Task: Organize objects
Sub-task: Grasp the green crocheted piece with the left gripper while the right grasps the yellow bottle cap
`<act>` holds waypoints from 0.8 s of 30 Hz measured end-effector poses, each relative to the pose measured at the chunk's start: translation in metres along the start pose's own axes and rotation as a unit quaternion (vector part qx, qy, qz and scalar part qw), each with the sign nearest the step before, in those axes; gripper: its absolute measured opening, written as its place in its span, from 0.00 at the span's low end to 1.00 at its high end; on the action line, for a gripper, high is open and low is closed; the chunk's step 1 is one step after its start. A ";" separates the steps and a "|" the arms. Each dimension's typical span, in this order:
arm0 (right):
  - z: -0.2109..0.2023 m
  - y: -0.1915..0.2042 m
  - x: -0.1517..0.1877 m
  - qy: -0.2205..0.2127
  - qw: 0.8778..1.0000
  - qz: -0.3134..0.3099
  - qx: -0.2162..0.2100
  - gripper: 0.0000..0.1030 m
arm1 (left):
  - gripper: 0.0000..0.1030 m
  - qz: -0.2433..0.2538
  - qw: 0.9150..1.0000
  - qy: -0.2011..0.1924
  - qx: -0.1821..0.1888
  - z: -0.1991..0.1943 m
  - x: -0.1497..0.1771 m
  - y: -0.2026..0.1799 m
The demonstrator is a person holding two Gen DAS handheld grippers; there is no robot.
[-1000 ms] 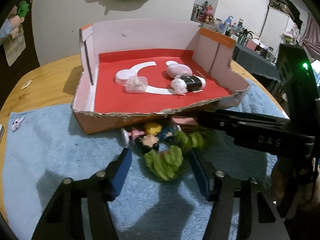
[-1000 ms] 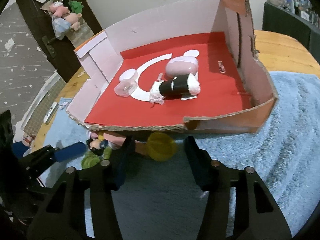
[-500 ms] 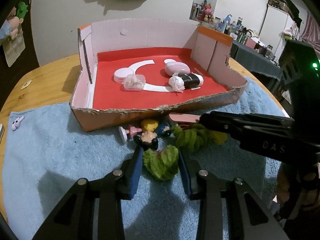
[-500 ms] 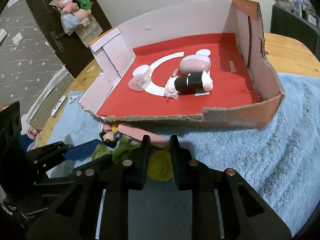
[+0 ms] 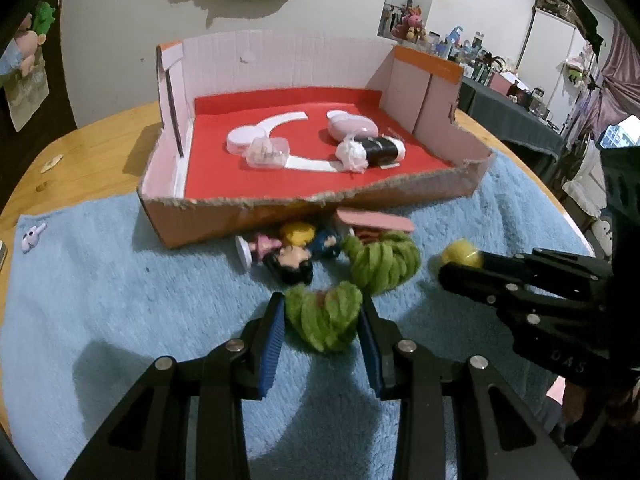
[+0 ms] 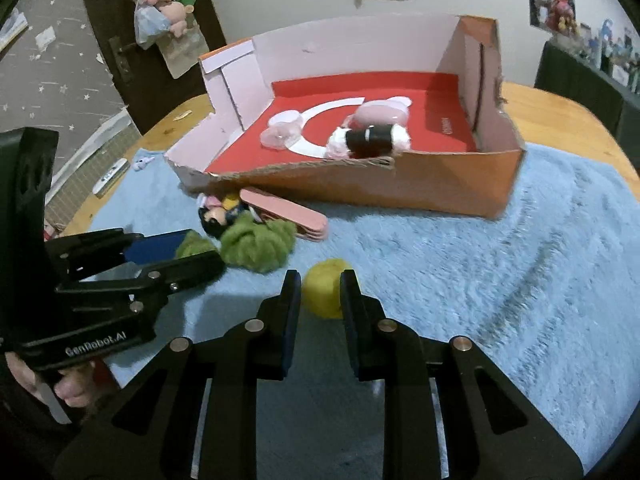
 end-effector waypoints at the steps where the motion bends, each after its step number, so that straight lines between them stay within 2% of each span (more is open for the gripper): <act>1: 0.000 -0.001 0.003 0.001 1.000 0.001 0.002 0.19 | 0.36 0.002 1.000 -0.003 -0.002 0.000 0.001 0.000; 12: -0.004 -0.008 0.003 -0.013 1.000 0.025 -0.006 0.19 | 0.34 0.003 1.000 -0.012 -0.014 -0.006 0.001 0.000; 16: -0.008 -0.007 0.002 -0.017 0.999 0.026 -0.010 0.11 | 0.33 0.000 1.000 -0.017 -0.014 -0.008 -0.001 0.002; 24: -0.018 -0.002 -0.003 -0.030 0.999 0.033 -0.031 0.10 | 0.32 -0.011 0.999 -0.029 -0.008 -0.016 -0.004 0.007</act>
Point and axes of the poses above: each gripper's, at about its wrist camera, not at the fingertips, and z roughly the way its jaws point, y to its left, x to its underside, the point moved 6 cm from there along z, roughly the way its jaws point, and after that the axes turned 2 degrees about -z, right-handed, at the moved point
